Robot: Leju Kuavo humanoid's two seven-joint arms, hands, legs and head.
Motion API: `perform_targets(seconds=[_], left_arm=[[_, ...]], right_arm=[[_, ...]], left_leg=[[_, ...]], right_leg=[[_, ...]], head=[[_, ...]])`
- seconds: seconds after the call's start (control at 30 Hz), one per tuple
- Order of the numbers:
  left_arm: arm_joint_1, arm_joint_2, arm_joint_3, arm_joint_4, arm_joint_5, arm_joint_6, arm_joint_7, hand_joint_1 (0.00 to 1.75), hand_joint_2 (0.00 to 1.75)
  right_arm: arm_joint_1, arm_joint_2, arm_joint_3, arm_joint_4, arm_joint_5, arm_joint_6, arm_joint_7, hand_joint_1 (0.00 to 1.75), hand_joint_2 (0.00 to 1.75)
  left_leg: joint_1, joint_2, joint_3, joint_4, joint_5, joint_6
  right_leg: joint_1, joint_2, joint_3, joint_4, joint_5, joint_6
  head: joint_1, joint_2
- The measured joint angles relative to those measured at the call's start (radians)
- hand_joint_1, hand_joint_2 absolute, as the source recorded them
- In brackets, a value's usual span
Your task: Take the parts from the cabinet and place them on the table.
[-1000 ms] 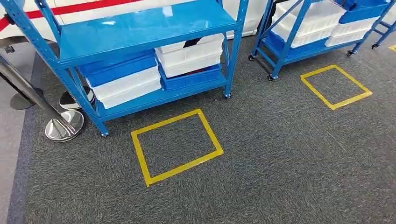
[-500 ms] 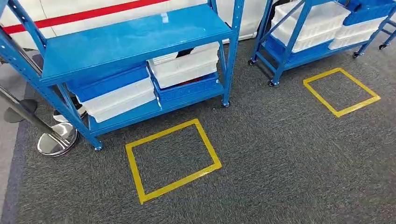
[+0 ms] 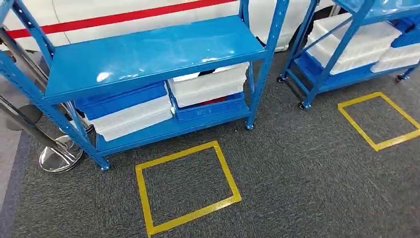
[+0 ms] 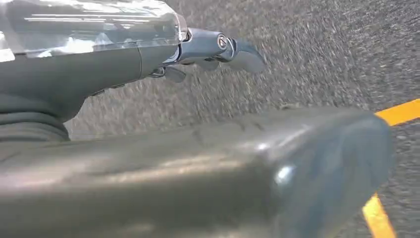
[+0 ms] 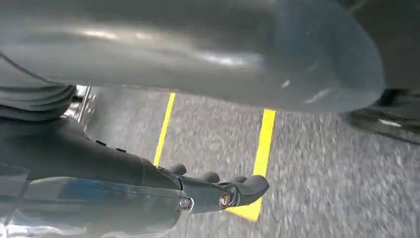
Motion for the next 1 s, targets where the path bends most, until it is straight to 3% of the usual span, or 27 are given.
perform_targets(seconds=[0.03, 0.07, 0.1, 0.13, 0.17, 0.2, 0.23, 0.27, 0.3, 0.37, 0.4, 0.43, 0.5, 0.53, 0.57, 0.6, 0.63, 0.7, 0.73, 0.77, 0.8, 0.87, 0.9, 0.93, 1.0], left_arm=[[0.002, 0.0, 0.0, 0.0, 0.0, 0.0, 0.0, 0.0, 0.0], [0.0, 0.0, 0.0, 0.0, 0.001, 0.001, 0.0, 0.0, 0.0], [-0.004, 0.0, 0.0, 0.0, 0.001, 0.002, 0.0, 0.0, 0.0], [-0.003, 0.0, 0.0, 0.0, 0.002, 0.003, -0.001, 0.0, 0.0], [-0.001, 0.0, 0.0, 0.0, 0.001, 0.003, -0.001, 0.0, 0.0], [-0.001, 0.001, 0.0, 0.0, 0.001, 0.003, -0.001, 0.0, 0.0], [-0.002, 0.001, 0.0, 0.0, 0.001, 0.003, -0.001, 0.0, 0.0], [-0.004, 0.001, 0.0, 0.0, 0.001, 0.003, -0.001, 0.0, 0.0], [-0.008, 0.0, -0.001, 0.0, 0.0, 0.003, -0.001, 0.0, 0.0], [-0.009, 0.0, -0.001, 0.0, 0.001, 0.003, -0.001, 0.0, 0.0], [-0.008, 0.0, -0.001, 0.0, 0.001, 0.003, -0.001, 0.0, 0.0], [-0.006, 0.0, -0.001, 0.0, 0.001, 0.003, 0.0, 0.0, 0.0], [-0.003, 0.0, -0.001, 0.0, 0.002, 0.003, 0.002, 0.0, 0.0], [-0.003, 0.001, -0.001, 0.0, 0.002, 0.003, 0.003, 0.0, 0.0], [0.0, 0.005, -0.001, 0.0, 0.003, 0.002, 0.003, 0.0, 0.0], [-0.003, 0.004, -0.001, 0.0, 0.002, 0.0, 0.003, 0.0, 0.0], [0.0, 0.004, -0.001, 0.0, 0.003, 0.0, 0.003, 0.0, 0.0], [0.008, 0.005, -0.001, 0.0, 0.008, 0.0, 0.004, 0.0, 0.0], [0.008, 0.002, -0.001, 0.0, 0.009, 0.0, 0.004, 0.0, 0.0], [0.003, 0.001, -0.001, 0.0, 0.009, -0.001, 0.005, 0.0, 0.0], [-0.003, 0.002, -0.001, 0.0, 0.01, -0.003, 0.005, 0.0, 0.0], [-0.005, 0.002, 0.0, 0.0, 0.012, -0.006, 0.003, 0.0, 0.0], [-0.004, 0.001, 0.0, 0.0, 0.013, -0.006, 0.002, 0.0, 0.0], [-0.002, 0.001, 0.0, 0.0, 0.013, -0.006, 0.002, 0.0, 0.0], [-0.002, -0.003, 0.0, 0.0, 0.016, -0.006, 0.0, 0.0, 0.0]], right_arm=[[0.013, -0.001, 0.0, 0.003, 0.0, 0.0, 0.0, 0.0, 0.0], [0.013, -0.002, 0.0, 0.005, 0.002, 0.0, -0.002, 0.0, 0.0], [0.007, -0.003, 0.0, 0.005, 0.003, 0.0, 0.001, 0.0, 0.0], [0.0, -0.003, 0.0, 0.005, 0.005, 0.0, 0.0, 0.0, 0.0], [-0.001, -0.003, 0.0, 0.005, 0.005, 0.001, 0.001, 0.0, 0.0], [-0.002, -0.003, 0.001, 0.005, 0.007, 0.001, 0.0, 0.0, 0.0], [-0.002, -0.004, 0.001, 0.005, 0.008, 0.0, 0.001, 0.0, 0.0], [-0.001, -0.005, 0.002, 0.005, 0.01, 0.0, 0.001, 0.0, 0.0], [-0.001, -0.005, 0.002, 0.005, 0.011, 0.0, 0.001, 0.0, 0.0], [-0.002, -0.005, 0.002, 0.005, 0.014, 0.001, 0.002, 0.0, 0.0], [-0.002, -0.005, 0.003, 0.005, 0.014, 0.001, 0.003, 0.0, 0.0], [-0.003, -0.005, 0.003, 0.005, 0.014, 0.001, 0.003, 0.0, 0.0], [-0.004, -0.005, 0.002, 0.005, 0.008, -0.002, 0.004, 0.0, 0.0], [-0.001, -0.004, 0.002, 0.005, -0.002, -0.007, 0.005, 0.0, 0.0], [-0.001, -0.003, -0.001, 0.005, -0.013, -0.014, 0.005, 0.0, 0.0], [-0.005, -0.004, -0.003, 0.005, -0.021, -0.02, 0.005, 0.0, 0.0], [-0.009, -0.004, -0.004, 0.005, -0.023, -0.022, 0.006, 0.0, 0.0], [-0.018, -0.003, -0.004, 0.005, -0.023, -0.021, 0.006, 0.0, 0.0], [-0.017, -0.006, -0.005, 0.005, -0.023, -0.022, 0.006, 0.0, 0.0], [-0.015, -0.006, -0.006, 0.005, -0.022, -0.023, 0.006, 0.0, 0.0], [-0.013, -0.007, -0.007, 0.005, -0.02, -0.023, 0.009, 0.0, 0.0], [-0.011, -0.007, -0.008, 0.005, -0.018, -0.023, 0.014, 0.0, 0.0], [-0.01, -0.007, -0.008, 0.005, -0.017, -0.023, 0.015, 0.0, 0.0], [-0.009, -0.007, -0.008, 0.005, -0.016, -0.022, 0.016, 0.0, 0.0], [-0.008, -0.01, -0.008, 0.005, -0.014, -0.022, 0.022, 0.0, 0.0]], left_leg=[[0.002, -0.007, 0.001, 0.001, -0.019, -0.007], [0.001, -0.021, 0.012, 0.024, -0.035, -0.014], [0.0, -0.029, 0.007, 0.018, -0.051, -0.023], [0.003, -0.031, 0.02, 0.022, -0.05, -0.029], [0.006, -0.029, 0.01, 0.03, -0.038, -0.034], [0.007, -0.025, -0.003, 0.058, -0.03, -0.041], [0.006, 0.023, -0.026, 0.11, -0.025, -0.044], [0.005, 0.056, -0.065, 0.171, -0.043, -0.049], [0.007, 0.07, -0.108, 0.234, -0.081, -0.053], [0.008, 0.078, -0.174, 0.318, -0.149, -0.058], [0.007, 0.079, -0.19, 0.319, -0.141, -0.057], [0.007, 0.082, -0.184, 0.278, -0.101, -0.053], [-0.002, 0.104, -0.135, 0.124, 0.016, -0.034], [-0.01, 0.122, -0.116, 0.056, 0.053, -0.02], [-0.018, 0.129, -0.117, 0.063, 0.008, -0.014], [-0.022, 0.123, -0.122, 0.06, -0.025, -0.007], [-0.022, 0.122, -0.122, 0.054, 0.008, -0.002], [-0.019, 0.115, -0.111, 0.031, 0.045, 0.005], [-0.008, 0.116, -0.094, 0.016, 0.058, 0.002], [-0.007, 0.111, -0.092, 0.007, 0.061, 0.008], [-0.006, 0.107, -0.094, 0.006, 0.064, 0.014], [-0.007, 0.099, -0.094, 0.007, 0.058, 0.015], [-0.007, 0.094, -0.091, 0.007, 0.053, 0.014], [-0.006, 0.089, -0.087, 0.009, 0.046, 0.01], [-0.001, 0.081, -0.071, 0.015, 0.032, -0.001]], right_leg=[[-0.006, 0.041, -0.012, -0.069, 0.169, 0.008], [-0.005, 0.053, -0.023, -0.094, 0.248, 0.003], [0.0, 0.048, -0.018, -0.078, 0.25, -0.007], [0.001, 0.039, -0.015, -0.078, 0.241, -0.018], [0.006, 0.026, -0.01, -0.079, 0.234, -0.028], [0.0, 0.018, 0.001, -0.088, 0.23, -0.038], [0.002, 0.007, 0.013, -0.094, 0.223, -0.047], [0.004, -0.003, 0.022, -0.098, 0.216, -0.055], [0.008, -0.015, 0.03, -0.099, 0.208, -0.058], [0.014, -0.037, 0.046, -0.099, 0.192, -0.062], [0.017, -0.047, 0.056, -0.099, 0.184, -0.063], [0.02, -0.057, 0.067, -0.099, 0.176, -0.064], [0.026, -0.079, 0.09, -0.1, 0.162, -0.065], [0.026, -0.08, 0.097, -0.101, 0.157, -0.062], [0.031, -0.09, 0.1, -0.101, 0.155, -0.058], [0.028, -0.094, 0.094, -0.099, 0.154, -0.051], [0.028, -0.097, 0.096, -0.1, 0.152, -0.048], [0.033, -0.102, 0.109, -0.105, 0.151, -0.038], [0.027, -0.078, 0.108, -0.091, 0.141, -0.033], [0.027, -0.05, 0.09, -0.055, 0.112, -0.03], [0.024, -0.031, 0.051, 0.023, 0.067, -0.026], [0.017, -0.024, -0.022, 0.161, 0.02, -0.018], [0.015, -0.024, -0.039, 0.184, 0.027, -0.014], [0.013, -0.024, -0.033, 0.161, 0.057, -0.011], [0.005, -0.024, 0.032, 0.014, 0.153, -0.005]], head=[[0.001, 0.0], [-0.001, 0.0], [-0.001, 0.0], [0.0, 0.0], [-0.001, 0.0], [-0.001, 0.0], [-0.001, 0.0], [-0.001, 0.0], [-0.001, 0.0], [-0.001, 0.0], [-0.001, 0.0], [-0.001, 0.0], [-0.001, 0.0], [-0.001, 0.0], [-0.001, 0.0], [-0.002, 0.0], [-0.002, 0.0], [-0.002, 0.0], [-0.002, 0.0], [-0.002, 0.0], [-0.002, 0.0], [-0.002, 0.0], [-0.002, 0.0], [-0.002, 0.0], [-0.002, 0.0]])
